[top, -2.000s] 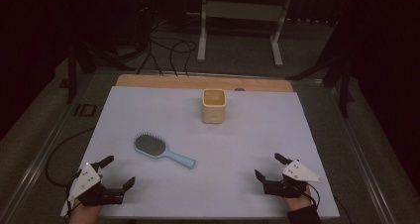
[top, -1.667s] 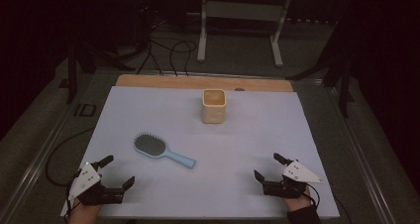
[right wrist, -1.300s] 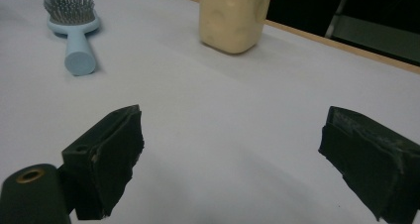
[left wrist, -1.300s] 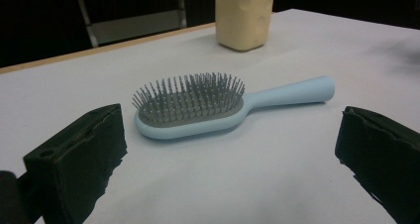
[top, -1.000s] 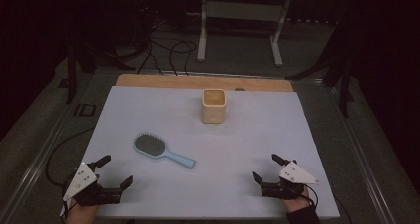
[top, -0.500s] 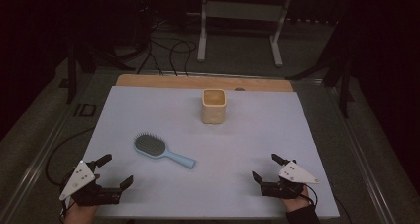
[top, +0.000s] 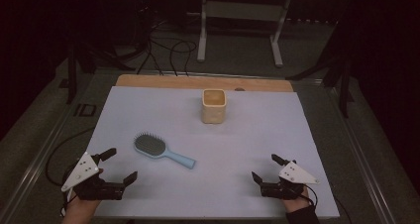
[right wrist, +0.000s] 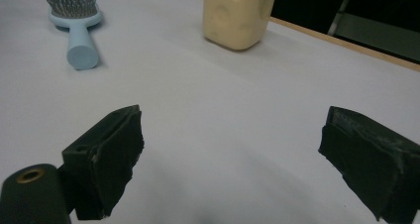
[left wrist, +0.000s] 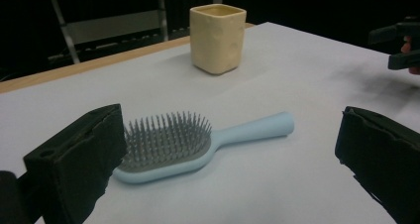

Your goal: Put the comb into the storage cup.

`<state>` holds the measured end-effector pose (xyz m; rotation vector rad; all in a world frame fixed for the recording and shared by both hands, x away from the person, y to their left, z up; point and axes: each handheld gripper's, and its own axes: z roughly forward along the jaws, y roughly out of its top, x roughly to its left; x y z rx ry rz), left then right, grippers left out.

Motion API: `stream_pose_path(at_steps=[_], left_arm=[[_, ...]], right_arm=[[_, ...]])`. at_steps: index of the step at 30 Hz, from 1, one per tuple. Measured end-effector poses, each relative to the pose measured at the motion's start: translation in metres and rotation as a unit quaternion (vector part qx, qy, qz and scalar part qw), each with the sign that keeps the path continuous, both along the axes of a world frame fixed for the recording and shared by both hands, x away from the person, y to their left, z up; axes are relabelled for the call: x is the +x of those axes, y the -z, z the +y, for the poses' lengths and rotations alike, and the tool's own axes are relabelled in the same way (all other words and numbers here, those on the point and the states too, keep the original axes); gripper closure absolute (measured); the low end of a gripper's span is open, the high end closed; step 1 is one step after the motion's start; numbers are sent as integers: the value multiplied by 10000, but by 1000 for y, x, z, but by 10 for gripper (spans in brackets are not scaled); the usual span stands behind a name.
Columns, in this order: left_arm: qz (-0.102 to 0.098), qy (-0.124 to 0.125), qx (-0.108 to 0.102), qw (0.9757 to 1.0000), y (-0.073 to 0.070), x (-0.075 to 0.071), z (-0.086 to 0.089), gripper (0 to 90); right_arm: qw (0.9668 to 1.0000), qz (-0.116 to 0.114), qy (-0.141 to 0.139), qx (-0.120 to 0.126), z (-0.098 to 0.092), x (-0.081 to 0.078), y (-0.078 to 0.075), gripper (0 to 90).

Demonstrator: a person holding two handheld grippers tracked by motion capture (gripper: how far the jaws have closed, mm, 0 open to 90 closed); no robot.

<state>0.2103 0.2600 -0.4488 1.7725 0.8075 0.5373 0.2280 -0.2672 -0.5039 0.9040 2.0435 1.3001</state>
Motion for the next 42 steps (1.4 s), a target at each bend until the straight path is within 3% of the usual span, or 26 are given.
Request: stream_pose_path(at_steps=[3, 13, 18, 24, 27, 34, 42], left_arm=[[143, 130, -152, 9997, -5, 4, -3, 0], [401, 463, -37, 9981, -16, 18, -23, 0], [352, 757, -26, 9965, -23, 24, -35, 0], [439, 845, 121, 9954, -29, 34, -48, 0], [515, 1045, 252, 9929, -29, 39, -56, 0], [635, 1042, 579, 9908, -29, 49, -74, 0], [833, 1001, 633, 9895, -25, 62, -90, 0]], right_arm=[[10000, 13, 2, 4, 0, 0, 0, 90], [10000, -2, -3, 18, 0, 0, -1, 90], [10000, -21, 0, 16, 0, -1, -1, 90], [10000, -14, 32, 27, -1, -1, -1, 90], [10000, -5, 13, -2, -1, -1, -1, 90], [10000, 5, 13, 14, -1, -1, -1, 90], [10000, 19, -25, 29, -1, -1, -1, 90]])
